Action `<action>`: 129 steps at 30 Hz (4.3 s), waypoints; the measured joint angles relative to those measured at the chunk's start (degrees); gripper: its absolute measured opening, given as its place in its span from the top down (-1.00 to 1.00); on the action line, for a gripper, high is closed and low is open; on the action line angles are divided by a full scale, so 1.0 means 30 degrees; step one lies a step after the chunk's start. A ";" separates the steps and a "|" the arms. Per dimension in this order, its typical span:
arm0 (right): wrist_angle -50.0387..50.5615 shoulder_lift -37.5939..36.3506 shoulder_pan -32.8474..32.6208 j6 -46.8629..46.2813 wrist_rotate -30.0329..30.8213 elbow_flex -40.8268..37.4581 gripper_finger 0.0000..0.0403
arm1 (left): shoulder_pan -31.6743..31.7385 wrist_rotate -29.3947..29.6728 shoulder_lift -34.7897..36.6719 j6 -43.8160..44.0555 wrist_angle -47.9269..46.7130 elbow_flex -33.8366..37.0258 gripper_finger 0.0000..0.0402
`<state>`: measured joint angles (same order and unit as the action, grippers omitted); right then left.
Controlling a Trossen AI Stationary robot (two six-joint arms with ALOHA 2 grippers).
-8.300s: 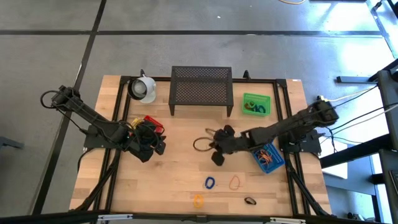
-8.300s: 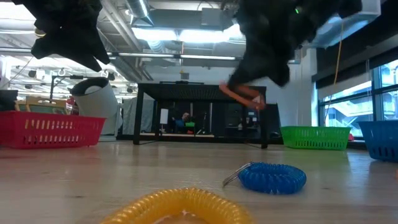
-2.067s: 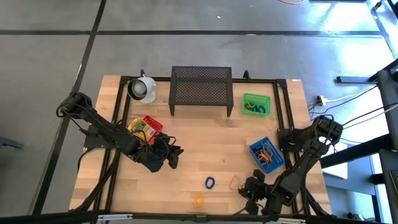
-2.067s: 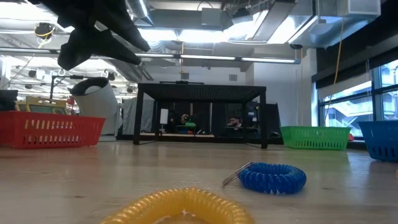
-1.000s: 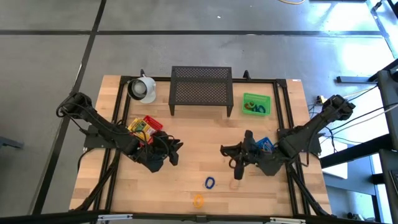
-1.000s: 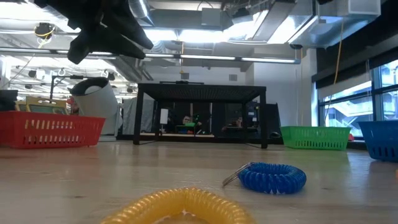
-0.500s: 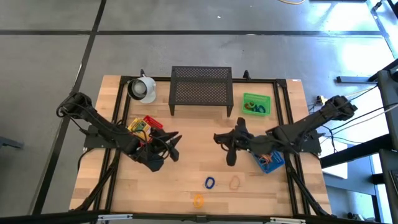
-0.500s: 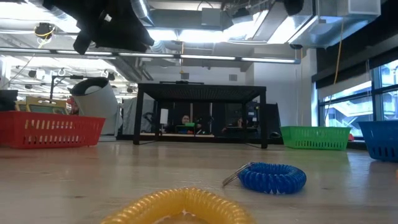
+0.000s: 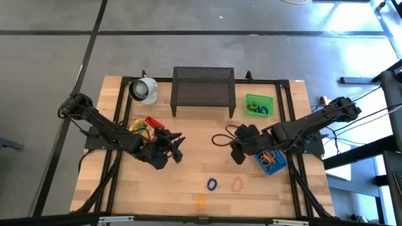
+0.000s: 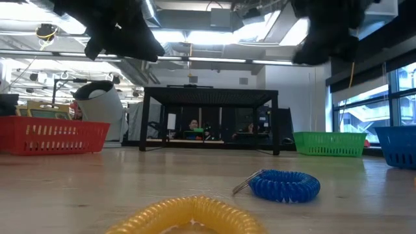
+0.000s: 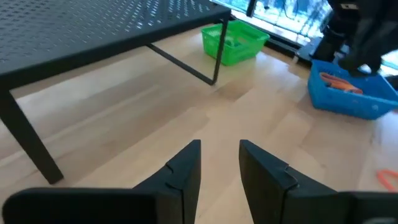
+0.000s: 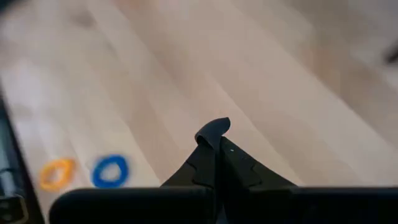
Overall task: Pick & Place Office Desk Supplies
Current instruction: Put the black rubber band into the blue bin, then put the orange rubber band into the blue bin
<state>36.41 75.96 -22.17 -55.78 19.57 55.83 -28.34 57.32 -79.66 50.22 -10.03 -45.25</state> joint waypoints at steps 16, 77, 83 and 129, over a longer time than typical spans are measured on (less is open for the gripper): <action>1.1247 -0.0066 0.0190 -0.2385 -0.3423 -0.0007 0.96 | -0.0015 -0.3481 0.0000 -0.0156 -0.0011 0.0000 0.49; 0.5400 -0.1281 -0.1266 0.0873 -0.6237 0.0648 0.04 | -0.0882 -0.3853 0.0000 0.2877 -0.0004 0.0000 0.49; 0.4326 -0.0635 -0.3427 0.1470 -0.4135 0.0648 0.04 | -0.0893 -0.3853 0.0000 0.4145 0.0268 0.0000 0.49; -0.1774 0.9667 -0.5362 1.0728 -0.3487 0.0700 0.72 | -0.2076 -0.3424 -0.0488 0.3859 0.4987 0.0007 0.49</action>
<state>31.09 104.97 -38.26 -23.60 9.11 57.93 -34.57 47.05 -81.12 61.80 4.93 -45.23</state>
